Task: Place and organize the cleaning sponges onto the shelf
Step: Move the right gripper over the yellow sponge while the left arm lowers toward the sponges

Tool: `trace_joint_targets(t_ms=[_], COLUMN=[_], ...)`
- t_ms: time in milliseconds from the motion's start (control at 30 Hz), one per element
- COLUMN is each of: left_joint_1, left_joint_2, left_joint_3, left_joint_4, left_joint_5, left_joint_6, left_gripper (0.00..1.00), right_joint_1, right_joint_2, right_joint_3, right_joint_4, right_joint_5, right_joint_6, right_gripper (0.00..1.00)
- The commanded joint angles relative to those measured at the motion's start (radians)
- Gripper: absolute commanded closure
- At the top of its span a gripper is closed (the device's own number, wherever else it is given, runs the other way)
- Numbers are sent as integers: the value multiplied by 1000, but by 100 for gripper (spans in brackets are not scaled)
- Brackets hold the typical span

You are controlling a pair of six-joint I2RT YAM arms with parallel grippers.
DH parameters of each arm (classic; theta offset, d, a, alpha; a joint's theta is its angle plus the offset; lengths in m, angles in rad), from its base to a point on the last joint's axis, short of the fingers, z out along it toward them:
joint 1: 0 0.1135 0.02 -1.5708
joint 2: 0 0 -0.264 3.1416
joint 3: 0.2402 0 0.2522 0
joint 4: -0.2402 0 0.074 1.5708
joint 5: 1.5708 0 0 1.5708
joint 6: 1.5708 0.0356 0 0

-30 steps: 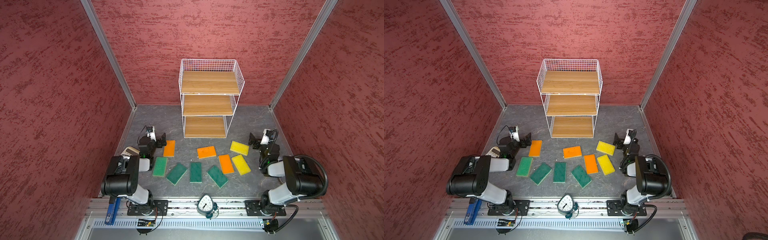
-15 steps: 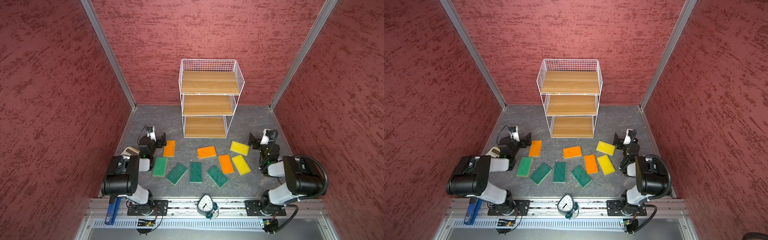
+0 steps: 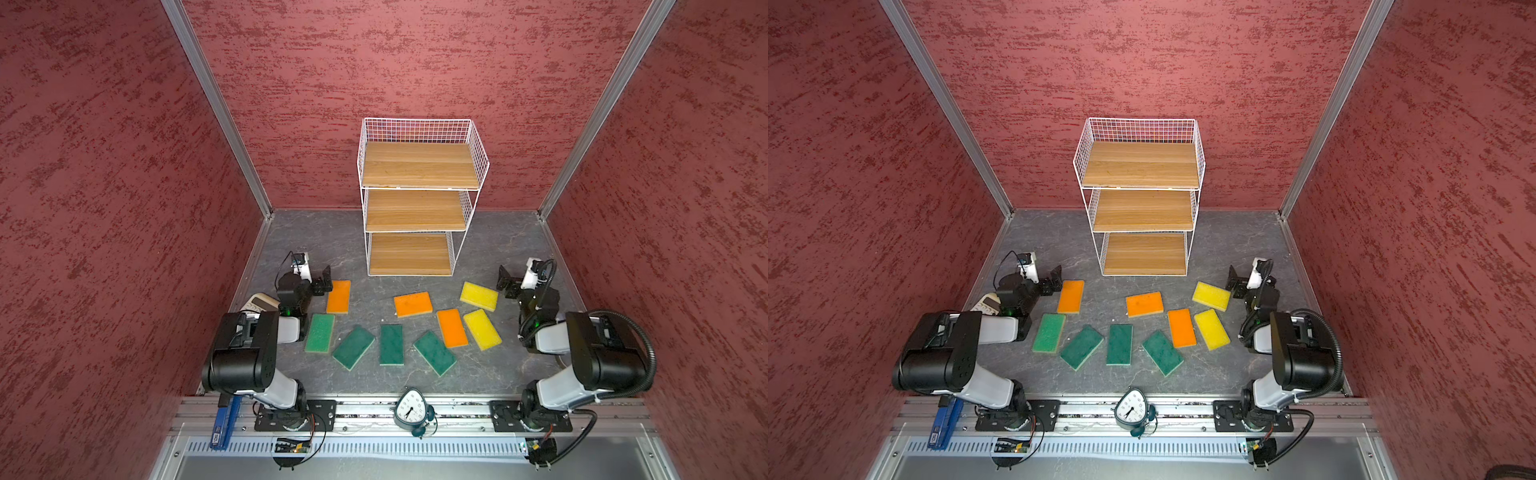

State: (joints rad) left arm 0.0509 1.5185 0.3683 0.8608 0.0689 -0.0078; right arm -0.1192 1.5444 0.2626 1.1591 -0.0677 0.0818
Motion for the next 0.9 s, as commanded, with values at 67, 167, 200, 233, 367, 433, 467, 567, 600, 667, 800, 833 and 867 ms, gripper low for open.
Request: trace_joint_targets(t_ms=[67,167,200,233,367,433,467,567,600,667,800,833,867], left_joint_1=[-11,-35,-44,-52,-95,-145,-172,-250,-271,-306,-347,-350,-355], left_joint_2=[-136,-229,-256,-282,-369,-405,-422,-471,-486,-515,-560,-571,-579], left_joint_3=[13,45,63,87,145,155,159,170,177,196,247,263,276], left_joint_4=[-102,-225,-272,-339,-530,-574,-594,-635,-658,-716,-904,-962,-1013], left_joint_5=[-85,-171,-206,-243,-336,-452,-504,-626,-643,-677,-732,-730,-719], left_joint_6=[-18,-21,-29,-40,-79,-98,-100,-116,-120,-132,-214,-248,-275], left_gripper=[1,1,1,1,1,1,1,1,1,1,1,1,1], right_joint_1=[5,6,5,5,7,10,14,21,23,28,68,78,88], right_joint_2=[-86,-184,-210,-236,-320,-356,-375,-428,-435,-443,-495,-509,-518], right_joint_3=[22,49,57,70,193,209,205,225,252,299,313,314,316], right_joint_4=[-81,-193,-225,-269,-567,-606,-607,-685,-760,-873,-972,-993,-1015], right_joint_5=[43,69,79,95,161,166,171,226,256,259,288,292,294], right_joint_6=[-5,1,3,16,77,97,106,170,199,225,247,256,265], right_gripper=[1,1,1,1,1,1,1,1,1,1,1,1,1])
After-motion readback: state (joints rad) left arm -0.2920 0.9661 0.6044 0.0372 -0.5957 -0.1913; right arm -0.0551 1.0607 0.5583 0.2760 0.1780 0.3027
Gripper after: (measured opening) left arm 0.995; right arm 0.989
